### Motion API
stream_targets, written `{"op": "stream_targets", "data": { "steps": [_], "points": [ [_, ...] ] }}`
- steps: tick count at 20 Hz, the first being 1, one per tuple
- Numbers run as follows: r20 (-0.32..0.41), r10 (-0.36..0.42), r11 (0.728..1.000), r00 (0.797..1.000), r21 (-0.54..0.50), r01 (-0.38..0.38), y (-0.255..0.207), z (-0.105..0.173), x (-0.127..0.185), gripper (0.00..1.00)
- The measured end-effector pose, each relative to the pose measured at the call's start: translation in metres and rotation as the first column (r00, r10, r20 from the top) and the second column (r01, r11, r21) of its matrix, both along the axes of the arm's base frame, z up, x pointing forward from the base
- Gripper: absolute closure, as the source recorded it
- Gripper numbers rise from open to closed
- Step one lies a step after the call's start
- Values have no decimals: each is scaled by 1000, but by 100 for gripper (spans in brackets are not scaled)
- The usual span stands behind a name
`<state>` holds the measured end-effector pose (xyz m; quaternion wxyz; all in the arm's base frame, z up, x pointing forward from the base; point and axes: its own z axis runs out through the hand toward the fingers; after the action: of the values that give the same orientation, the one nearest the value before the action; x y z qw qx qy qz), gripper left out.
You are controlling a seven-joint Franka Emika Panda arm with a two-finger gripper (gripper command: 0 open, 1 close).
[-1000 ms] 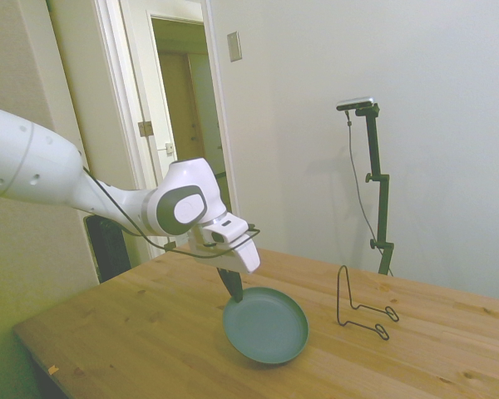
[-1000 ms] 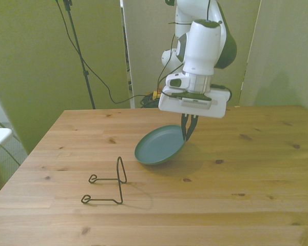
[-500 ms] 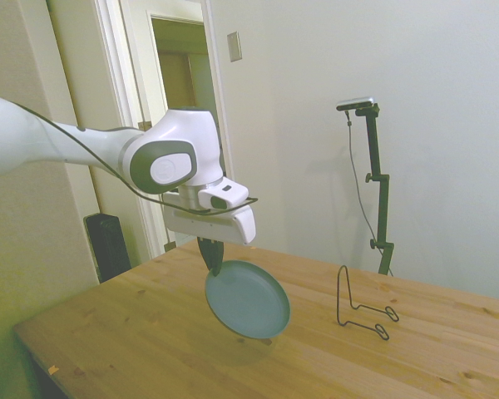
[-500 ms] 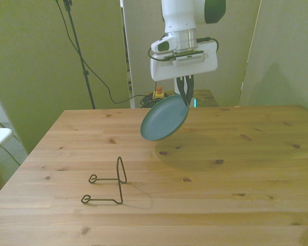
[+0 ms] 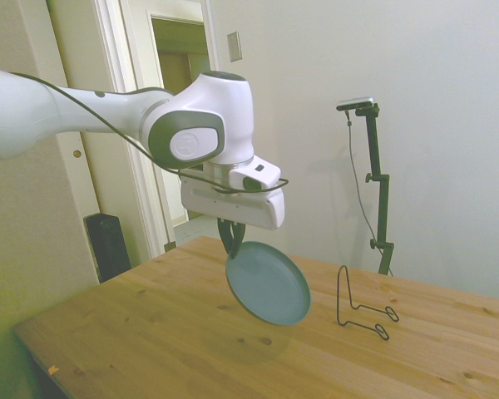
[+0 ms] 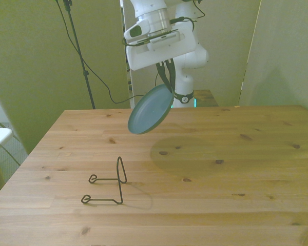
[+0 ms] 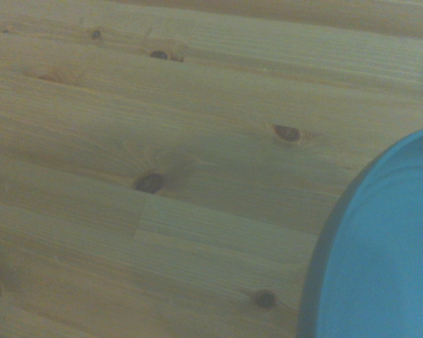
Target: Load the plate
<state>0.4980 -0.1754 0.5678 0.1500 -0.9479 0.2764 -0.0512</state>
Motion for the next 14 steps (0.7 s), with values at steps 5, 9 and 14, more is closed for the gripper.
{"op": "stream_targets", "data": {
  "steps": [5, 9, 14],
  "points": [
    [52, 26, 994, 998, 107, -32, -41, 20, -3, 100],
    [73, 22, 988, 997, 154, -33, -70, 32, 2, 100],
    [68, -13, 989, 998, 148, 3, -99, 31, 20, 100]
  ]
}}
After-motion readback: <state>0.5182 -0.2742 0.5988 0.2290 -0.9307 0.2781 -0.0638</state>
